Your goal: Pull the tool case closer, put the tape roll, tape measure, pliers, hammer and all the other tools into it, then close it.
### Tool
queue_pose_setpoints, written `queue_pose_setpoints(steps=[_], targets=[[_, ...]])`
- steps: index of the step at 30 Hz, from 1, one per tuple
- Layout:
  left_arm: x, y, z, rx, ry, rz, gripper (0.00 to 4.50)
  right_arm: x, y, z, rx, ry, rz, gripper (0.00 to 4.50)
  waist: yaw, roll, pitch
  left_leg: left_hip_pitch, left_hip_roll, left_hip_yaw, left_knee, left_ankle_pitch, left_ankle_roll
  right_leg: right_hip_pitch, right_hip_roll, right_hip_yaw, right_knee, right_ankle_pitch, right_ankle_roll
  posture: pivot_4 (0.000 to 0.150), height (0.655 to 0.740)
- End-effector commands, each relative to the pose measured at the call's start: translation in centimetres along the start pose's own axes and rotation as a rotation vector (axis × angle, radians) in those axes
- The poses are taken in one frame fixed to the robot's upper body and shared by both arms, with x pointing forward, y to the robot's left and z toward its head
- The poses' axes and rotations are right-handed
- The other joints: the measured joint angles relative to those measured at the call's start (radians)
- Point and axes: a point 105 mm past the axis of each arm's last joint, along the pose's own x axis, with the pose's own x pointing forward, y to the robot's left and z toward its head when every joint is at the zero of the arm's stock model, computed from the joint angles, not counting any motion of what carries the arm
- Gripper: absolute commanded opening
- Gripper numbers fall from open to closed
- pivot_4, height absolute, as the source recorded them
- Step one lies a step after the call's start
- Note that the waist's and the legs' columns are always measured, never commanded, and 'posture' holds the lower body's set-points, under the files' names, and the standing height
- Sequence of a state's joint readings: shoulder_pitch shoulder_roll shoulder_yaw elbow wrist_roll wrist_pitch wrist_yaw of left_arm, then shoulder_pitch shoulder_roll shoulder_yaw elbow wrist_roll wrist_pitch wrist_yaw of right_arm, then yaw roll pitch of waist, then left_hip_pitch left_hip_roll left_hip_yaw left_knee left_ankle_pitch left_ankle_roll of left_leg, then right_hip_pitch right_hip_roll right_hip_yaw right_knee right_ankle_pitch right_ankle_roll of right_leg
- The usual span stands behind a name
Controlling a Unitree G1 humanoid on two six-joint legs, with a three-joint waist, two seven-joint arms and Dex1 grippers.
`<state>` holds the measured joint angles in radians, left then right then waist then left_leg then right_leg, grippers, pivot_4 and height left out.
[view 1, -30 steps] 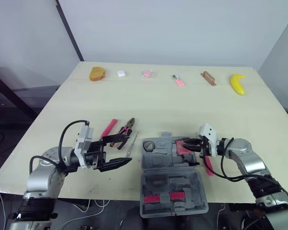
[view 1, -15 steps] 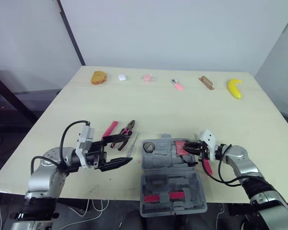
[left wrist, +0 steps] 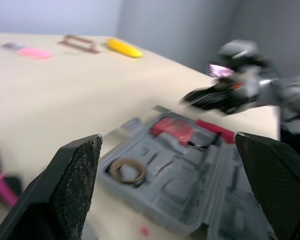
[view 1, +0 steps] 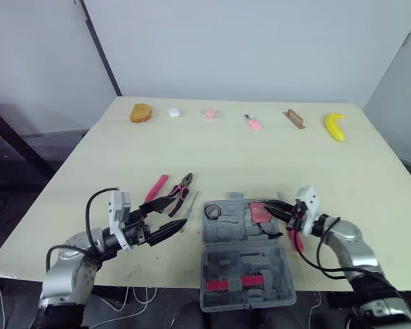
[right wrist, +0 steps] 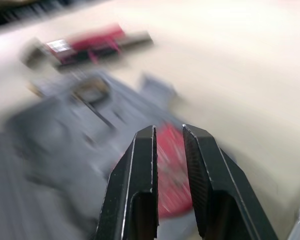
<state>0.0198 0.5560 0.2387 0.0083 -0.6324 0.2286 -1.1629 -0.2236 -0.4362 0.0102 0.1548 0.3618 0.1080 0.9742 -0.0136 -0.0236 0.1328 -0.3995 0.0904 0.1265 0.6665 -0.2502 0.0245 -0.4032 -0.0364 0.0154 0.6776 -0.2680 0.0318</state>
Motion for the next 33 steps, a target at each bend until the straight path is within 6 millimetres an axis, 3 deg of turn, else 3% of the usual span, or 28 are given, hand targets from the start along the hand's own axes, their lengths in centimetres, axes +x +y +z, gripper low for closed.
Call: queue_pose_setpoints(steps=[1,2,4,5,7,9,12,15,20,24,26,30,33], targets=[[-1.6,0.4,0.6,0.006,-0.025,0.082,4.50,-3.1,-0.1,1.2,-0.019,-0.001,-0.026,1.88,0.000,-0.001,0.000,0.000,0.000,0.000,0.000,0.000,0.000,0.000,0.000,-0.001,0.000,0.000,0.000,0.150,0.7400],[-2.1,0.7,0.8,0.001,-0.024,0.098,4.50,-3.3,0.1,1.4,-0.020,0.006,-0.030,2.57,0.001,-0.001,0.000,0.000,0.000,0.000,0.000,0.000,0.000,0.000,0.000,-0.001,-0.001,0.000,-0.001,0.150,0.7400],[-3.8,0.9,0.4,-0.015,-0.005,0.161,4.50,-7.1,-0.1,0.7,-0.001,0.057,-0.079,3.01,0.001,0.000,0.000,0.000,0.000,0.000,-0.001,0.000,0.000,0.000,0.000,-0.001,0.000,-0.002,-0.004,0.150,0.7400],[-4.7,1.3,0.3,-0.023,0.000,0.191,4.50,-8.2,0.0,0.6,0.007,0.075,-0.098,3.59,0.004,0.000,0.001,0.000,0.000,-0.001,-0.001,0.000,0.000,0.000,0.000,-0.001,0.000,-0.002,-0.004,0.150,0.7400],[-7.6,1.3,-0.8,-0.045,0.045,0.278,4.50,-14.0,0.3,-0.9,0.044,0.171,-0.209,4.31,0.006,0.001,0.001,0.000,-0.001,-0.001,-0.002,0.000,0.000,0.000,-0.001,0.000,-0.001,-0.002,-0.003,0.150,0.7400],[-9.4,1.2,-1.6,-0.057,0.090,0.323,4.50,-17.3,0.9,-1.5,0.065,0.226,-0.280,4.48,0.007,0.000,0.001,-0.001,-0.002,0.000,-0.004,-0.002,0.002,0.000,-0.003,0.000,-0.007,-0.004,-0.001,0.150,0.7400],[-11.5,1.8,-2.1,-0.065,0.122,0.384,4.50,-19.7,2.2,-1.8,0.096,0.256,-0.345,4.48,0.001,0.000,0.000,0.000,-0.001,0.000,-0.008,-0.002,0.002,0.001,-0.002,0.000,-0.013,-0.004,-0.001,0.150,0.7400],[-12.0,2.3,-2.3,-0.068,0.120,0.408,4.50,-21.0,2.9,-2.0,0.114,0.264,-0.367,4.48,-0.002,-0.002,-0.001,0.002,0.001,-0.001,-0.008,-0.004,-0.001,0.001,-0.003,-0.001,-0.013,-0.003,-0.002,0.150,0.7400],[-10.0,2.6,-2.3,-0.063,0.100,0.346,4.50,-19.3,2.6,-1.4,0.110,0.187,-0.345,4.48,0.002,-0.002,-0.001,0.001,0.000,-0.001,-0.009,-0.005,-0.003,0.000,-0.009,-0.002,-0.015,-0.003,-0.003,0.150,0.7400],[-7.5,2.9,0.1,-0.012,0.031,0.295,4.50,-15.6,2.4,0.2,0.034,0.139,-0.245,4.48,0.002,-0.003,-0.001,0.001,-0.001,-0.001,-0.011,-0.003,0.001,0.000,-0.007,-0.002,-0.015,-0.003,-0.003,0.150,0.7400],[-6.1,3.1,0.2,0.005,0.059,0.296,4.50,-13.9,2.1,1.2,-0.059,0.128,-0.223,4.48,0.003,-0.002,0.000,0.000,-0.001,-0.001,-0.011,-0.002,0.002,0.001,-0.006,-0.002,-0.015,-0.003,-0.003,0.150,0.7400],[-1.9,3.5,2.2,0.061,0.067,0.317,4.50,-10.3,2.5,4.5,-0.124,0.049,-0.072,4.48,0.003,-0.002,0.001,0.000,-0.002,0.000,-0.012,-0.002,0.002,0.001,-0.006,-0.001,-0.015,-0.003,-0.003,0.150,0.7400],[0.0,5.1,3.0,0.067,0.196,0.457,4.50,-8.6,3.6,7.9,-0.172,-0.038,0.055,4.48,0.008,-0.003,0.003,0.000,-0.005,-0.001,-0.011,-0.001,0.002,0.001,-0.004,-0.001,-0.015,-0.001,0.000,0.150,0.7400]])
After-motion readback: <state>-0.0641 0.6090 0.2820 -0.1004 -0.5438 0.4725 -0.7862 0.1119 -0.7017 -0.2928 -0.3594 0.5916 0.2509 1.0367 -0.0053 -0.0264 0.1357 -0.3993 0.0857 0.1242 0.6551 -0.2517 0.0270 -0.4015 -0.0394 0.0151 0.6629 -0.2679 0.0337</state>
